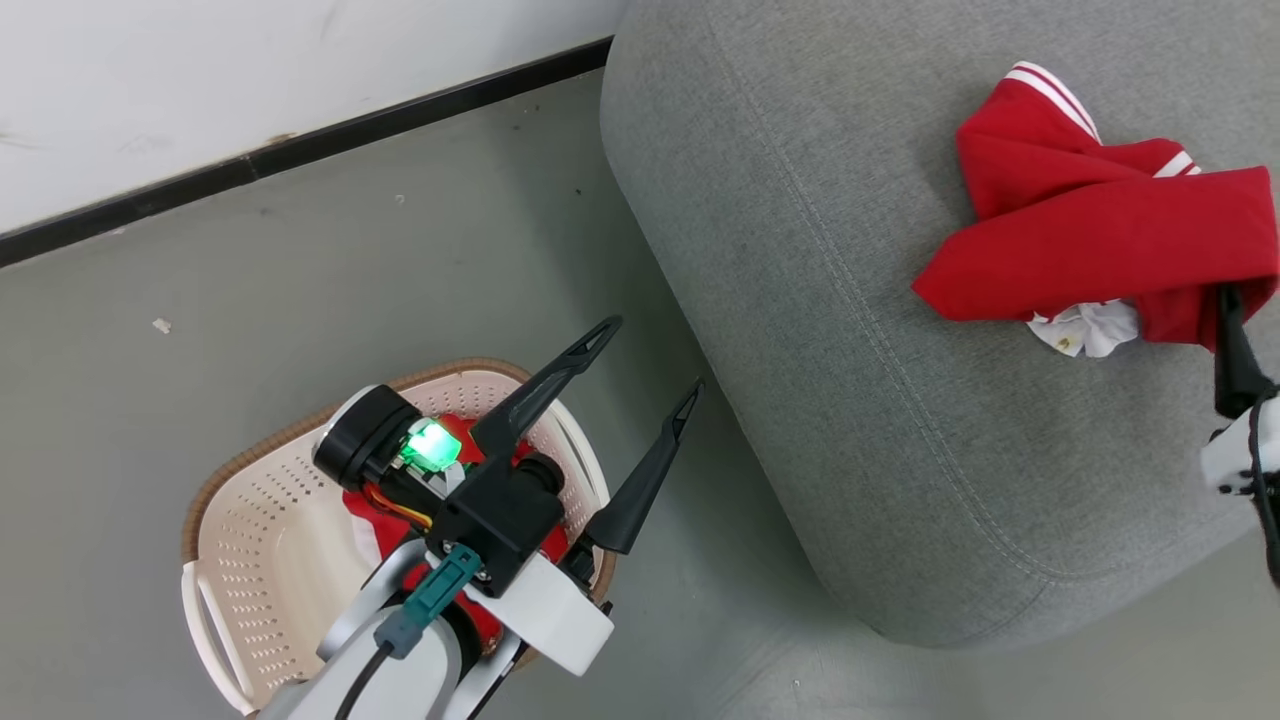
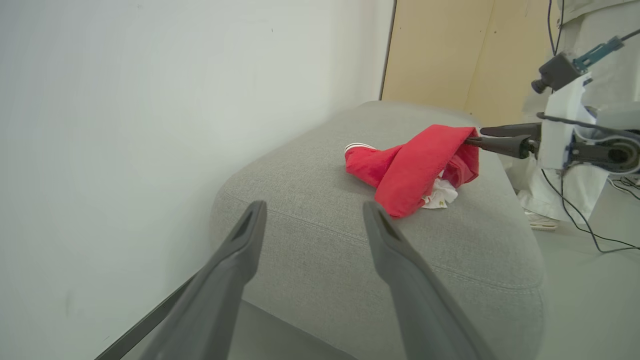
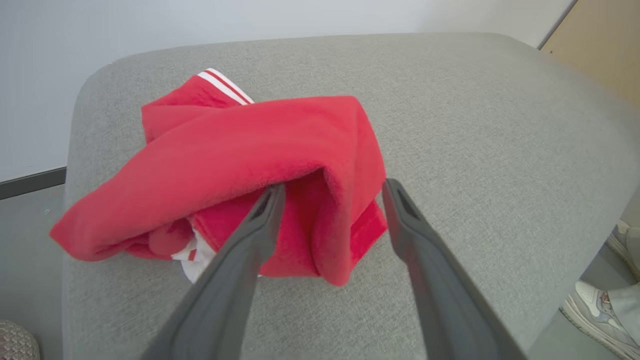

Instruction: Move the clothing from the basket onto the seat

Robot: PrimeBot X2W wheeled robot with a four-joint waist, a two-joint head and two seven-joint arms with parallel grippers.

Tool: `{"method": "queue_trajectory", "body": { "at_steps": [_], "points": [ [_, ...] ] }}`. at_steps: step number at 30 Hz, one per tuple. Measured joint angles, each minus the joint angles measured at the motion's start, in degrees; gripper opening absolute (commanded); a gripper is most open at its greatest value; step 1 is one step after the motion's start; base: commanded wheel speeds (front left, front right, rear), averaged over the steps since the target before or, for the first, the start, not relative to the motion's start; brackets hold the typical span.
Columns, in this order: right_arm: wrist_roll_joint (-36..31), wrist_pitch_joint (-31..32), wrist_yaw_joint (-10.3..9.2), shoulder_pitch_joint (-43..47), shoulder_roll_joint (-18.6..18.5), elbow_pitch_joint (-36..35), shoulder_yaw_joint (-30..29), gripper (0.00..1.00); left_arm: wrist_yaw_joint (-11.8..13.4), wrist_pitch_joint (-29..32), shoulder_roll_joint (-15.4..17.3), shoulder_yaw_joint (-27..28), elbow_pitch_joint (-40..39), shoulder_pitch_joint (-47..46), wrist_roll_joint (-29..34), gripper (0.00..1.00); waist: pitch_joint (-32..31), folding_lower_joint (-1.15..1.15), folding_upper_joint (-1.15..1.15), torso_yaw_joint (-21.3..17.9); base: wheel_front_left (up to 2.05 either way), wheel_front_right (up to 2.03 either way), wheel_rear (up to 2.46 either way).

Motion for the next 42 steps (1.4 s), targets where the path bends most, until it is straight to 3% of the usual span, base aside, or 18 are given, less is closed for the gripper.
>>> {"method": "queue_trajectory", "body": {
  "at_steps": [9,18,31,42],
  "points": [
    [-0.92,0.0,0.01,4.52,1.04,-10.36,0.65,1.0,0.96,-1.65,0.27,2.55,1.2,0.24,-1.29,1.0,-1.83,0.0,0.0,-1.92,0.0,0.0,0.0],
    [-3.32,-0.01,0.01,5.04,1.48,-18.52,5.2,1.0,4.55,-4.7,1.12,8.73,3.47,2.9,-1.8,1.0,-4.59,0.0,0.0,-1.72,0.0,0.0,0.0],
    [-6.02,-0.02,0.01,2.27,6.37,-24.44,11.26,1.0,10.78,-10.47,2.04,18.27,6.9,10.12,-4.88,1.0,-9.07,0.0,0.0,2.24,0.0,0.0,0.0],
    [-8.49,-0.24,0.01,4.44,10.14,-24.63,16.48,1.0,12.84,-12.67,1.24,21.7,9.21,15.77,-6.82,1.0,-13.57,0.0,0.0,6.76,0.0,0.0,0.0]
  ]
}}
